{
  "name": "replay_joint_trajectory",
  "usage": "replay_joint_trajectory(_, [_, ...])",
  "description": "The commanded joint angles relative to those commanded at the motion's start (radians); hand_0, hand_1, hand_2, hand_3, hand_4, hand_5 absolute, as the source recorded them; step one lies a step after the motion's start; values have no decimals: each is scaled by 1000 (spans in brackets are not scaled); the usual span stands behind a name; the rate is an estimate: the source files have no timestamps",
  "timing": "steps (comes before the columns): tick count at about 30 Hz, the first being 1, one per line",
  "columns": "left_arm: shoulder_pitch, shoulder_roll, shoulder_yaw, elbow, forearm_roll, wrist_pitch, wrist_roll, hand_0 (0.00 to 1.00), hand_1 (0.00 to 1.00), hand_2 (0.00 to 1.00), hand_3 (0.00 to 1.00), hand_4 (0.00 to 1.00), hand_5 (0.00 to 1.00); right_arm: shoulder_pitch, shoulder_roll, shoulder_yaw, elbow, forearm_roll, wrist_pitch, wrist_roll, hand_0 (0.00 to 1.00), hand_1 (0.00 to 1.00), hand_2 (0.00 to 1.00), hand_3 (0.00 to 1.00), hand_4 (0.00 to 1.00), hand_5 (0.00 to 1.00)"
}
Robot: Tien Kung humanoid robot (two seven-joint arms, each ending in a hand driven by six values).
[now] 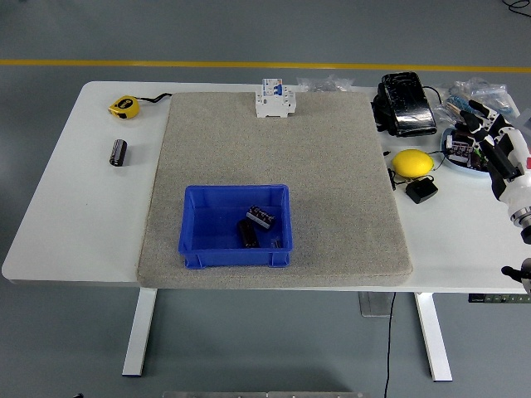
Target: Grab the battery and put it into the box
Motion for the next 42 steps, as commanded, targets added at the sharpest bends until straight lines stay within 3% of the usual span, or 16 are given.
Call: replay_joint_trajectory(42, [-2, 2, 4, -2, -3, -4, 3, 690, 658, 757, 692, 701, 533, 18, 11, 0, -10, 10, 11, -4, 770, 770, 809, 826, 998, 720])
